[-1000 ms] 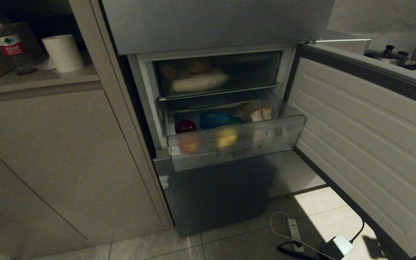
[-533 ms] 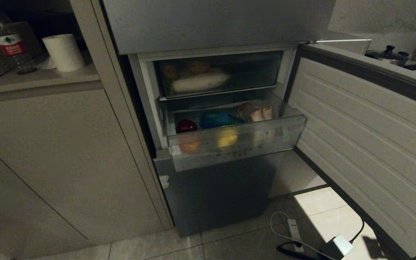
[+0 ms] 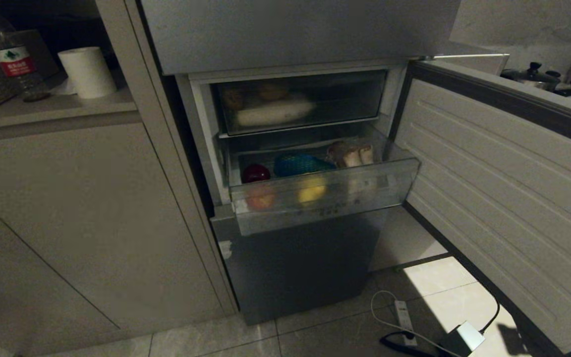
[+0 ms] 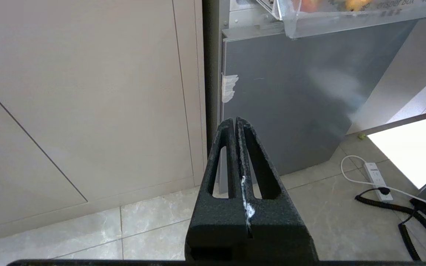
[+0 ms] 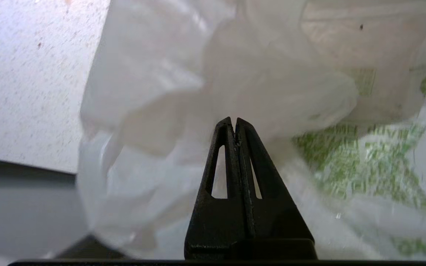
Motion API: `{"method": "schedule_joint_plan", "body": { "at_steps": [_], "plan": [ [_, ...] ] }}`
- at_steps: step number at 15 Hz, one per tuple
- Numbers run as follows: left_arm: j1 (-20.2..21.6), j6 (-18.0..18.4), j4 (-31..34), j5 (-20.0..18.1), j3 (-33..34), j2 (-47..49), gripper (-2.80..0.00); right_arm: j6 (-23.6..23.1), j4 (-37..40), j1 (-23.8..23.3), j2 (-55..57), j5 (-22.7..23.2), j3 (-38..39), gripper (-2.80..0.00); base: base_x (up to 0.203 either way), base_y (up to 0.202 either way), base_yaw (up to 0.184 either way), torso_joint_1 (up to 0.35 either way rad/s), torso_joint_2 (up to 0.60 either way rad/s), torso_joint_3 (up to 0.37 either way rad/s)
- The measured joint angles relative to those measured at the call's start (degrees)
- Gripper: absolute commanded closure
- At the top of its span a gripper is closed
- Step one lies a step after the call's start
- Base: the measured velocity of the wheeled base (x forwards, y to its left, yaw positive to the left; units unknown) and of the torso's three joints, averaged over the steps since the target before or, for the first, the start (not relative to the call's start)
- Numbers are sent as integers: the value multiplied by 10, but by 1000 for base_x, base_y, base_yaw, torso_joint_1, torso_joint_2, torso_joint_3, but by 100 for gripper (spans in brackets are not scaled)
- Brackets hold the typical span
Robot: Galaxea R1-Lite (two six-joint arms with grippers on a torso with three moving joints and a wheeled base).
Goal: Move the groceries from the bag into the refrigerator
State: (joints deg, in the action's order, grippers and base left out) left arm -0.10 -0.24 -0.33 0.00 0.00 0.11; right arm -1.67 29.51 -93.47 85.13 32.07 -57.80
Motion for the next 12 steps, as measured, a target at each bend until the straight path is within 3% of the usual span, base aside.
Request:
{"method": "schedule_joint_plan", "body": {
  "at_steps": [3, 12],
  "plan": [
    [0, 0, 0, 0, 0, 0, 0, -4, 41, -1, -27, -5, 7, 0, 0, 0, 0, 0, 0, 0],
    [0, 0, 0, 0, 0, 0, 0, -4, 43, -8, 6, -32, 13, 0, 0, 0, 0, 0, 0, 0]
  ]
}}
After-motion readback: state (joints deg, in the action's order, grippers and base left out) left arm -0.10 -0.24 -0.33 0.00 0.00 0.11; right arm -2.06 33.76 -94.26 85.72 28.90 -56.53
